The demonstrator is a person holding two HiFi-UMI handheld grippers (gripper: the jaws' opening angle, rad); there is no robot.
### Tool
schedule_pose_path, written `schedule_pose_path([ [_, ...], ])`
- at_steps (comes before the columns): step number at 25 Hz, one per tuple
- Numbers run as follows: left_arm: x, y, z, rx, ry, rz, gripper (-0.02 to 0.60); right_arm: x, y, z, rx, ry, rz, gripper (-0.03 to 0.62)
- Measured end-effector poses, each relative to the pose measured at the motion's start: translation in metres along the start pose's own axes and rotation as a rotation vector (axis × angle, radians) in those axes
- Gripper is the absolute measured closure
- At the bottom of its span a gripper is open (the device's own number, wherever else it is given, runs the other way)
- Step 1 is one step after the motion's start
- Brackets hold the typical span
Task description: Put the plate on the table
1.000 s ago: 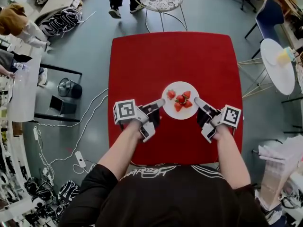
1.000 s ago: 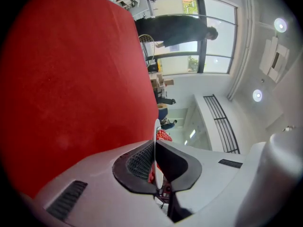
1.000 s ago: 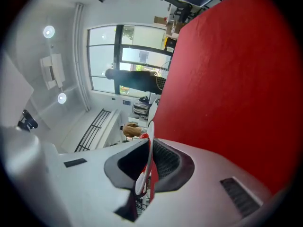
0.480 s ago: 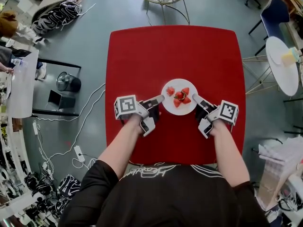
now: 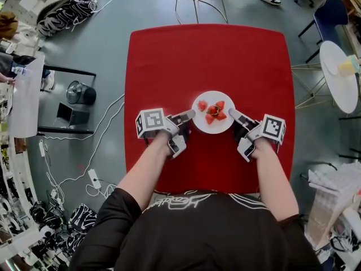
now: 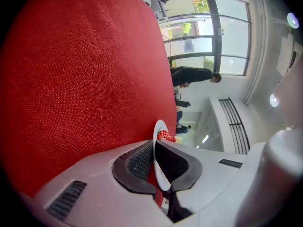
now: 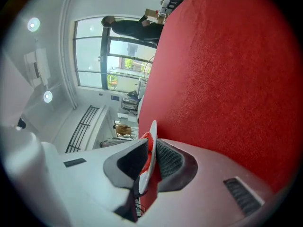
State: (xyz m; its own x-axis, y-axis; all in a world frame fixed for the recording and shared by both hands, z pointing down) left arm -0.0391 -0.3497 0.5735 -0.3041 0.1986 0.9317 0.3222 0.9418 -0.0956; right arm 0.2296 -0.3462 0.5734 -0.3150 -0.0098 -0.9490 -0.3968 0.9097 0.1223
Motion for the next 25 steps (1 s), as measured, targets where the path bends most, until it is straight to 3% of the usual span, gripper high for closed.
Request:
schedule_pose_path([
  [9, 0.0, -0.002, 0.001, -0.001, -0.041, -0.004, 0.56, 0.001, 0.0, -0.001, 0.027, -0.02, 0.0, 0.574],
  [14, -0.003, -0.001, 0.002, 0.002, -0.056, -0.02, 0.56, 0.005, -0.001, 0.0, 0.04, -0.031, 0.014, 0.539],
  [25, -0.006, -0.003, 0.005, -0.013, -0.073, -0.067, 0.541, 0.013, -0.004, 0.002, 0.06, 0.001, 0.08, 0.511],
])
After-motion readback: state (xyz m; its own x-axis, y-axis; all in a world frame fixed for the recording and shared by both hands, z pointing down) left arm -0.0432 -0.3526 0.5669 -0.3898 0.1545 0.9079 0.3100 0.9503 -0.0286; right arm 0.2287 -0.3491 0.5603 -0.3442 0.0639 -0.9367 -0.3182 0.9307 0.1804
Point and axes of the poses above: the fingertips, and each gripper's own axes: z backward along the fingers, x to its left, y out of its underside, the point moved 8 cm from there along z, backward along the fingers, and after that the axes turned 11 degrees about x, right-handed, at the moved point
